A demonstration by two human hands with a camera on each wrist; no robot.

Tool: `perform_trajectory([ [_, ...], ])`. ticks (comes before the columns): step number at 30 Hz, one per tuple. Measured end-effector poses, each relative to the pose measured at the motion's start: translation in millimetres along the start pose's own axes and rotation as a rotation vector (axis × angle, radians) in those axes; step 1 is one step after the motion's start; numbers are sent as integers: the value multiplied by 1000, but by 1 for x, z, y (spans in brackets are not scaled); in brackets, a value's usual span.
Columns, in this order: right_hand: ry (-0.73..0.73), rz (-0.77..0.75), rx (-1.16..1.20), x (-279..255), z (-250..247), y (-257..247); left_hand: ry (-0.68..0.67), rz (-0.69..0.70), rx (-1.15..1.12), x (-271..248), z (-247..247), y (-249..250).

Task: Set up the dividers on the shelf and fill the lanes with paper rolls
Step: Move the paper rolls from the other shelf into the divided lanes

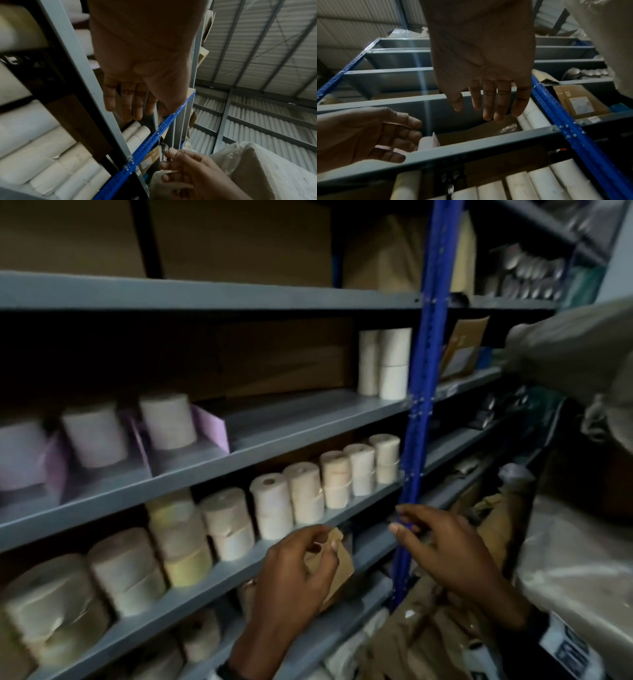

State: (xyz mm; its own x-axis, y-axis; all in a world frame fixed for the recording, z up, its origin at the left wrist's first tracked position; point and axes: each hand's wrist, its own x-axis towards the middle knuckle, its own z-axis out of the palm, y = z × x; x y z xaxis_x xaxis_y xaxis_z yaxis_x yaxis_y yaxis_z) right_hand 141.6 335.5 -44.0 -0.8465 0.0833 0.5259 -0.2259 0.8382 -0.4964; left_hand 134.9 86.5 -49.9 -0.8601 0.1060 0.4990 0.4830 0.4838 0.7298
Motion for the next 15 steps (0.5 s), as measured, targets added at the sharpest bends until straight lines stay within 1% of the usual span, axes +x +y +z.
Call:
perform_trajectory([
  [7, 153, 10, 71, 80, -17, 36, -41, 161, 59, 87, 52, 23],
  [11, 232, -9, 71, 137, -25, 45, -49, 200, 59, 148, 72, 24],
  [15, 252, -30, 37, 207, -33, 62, -32, 214, 42, 214, 98, 18],
])
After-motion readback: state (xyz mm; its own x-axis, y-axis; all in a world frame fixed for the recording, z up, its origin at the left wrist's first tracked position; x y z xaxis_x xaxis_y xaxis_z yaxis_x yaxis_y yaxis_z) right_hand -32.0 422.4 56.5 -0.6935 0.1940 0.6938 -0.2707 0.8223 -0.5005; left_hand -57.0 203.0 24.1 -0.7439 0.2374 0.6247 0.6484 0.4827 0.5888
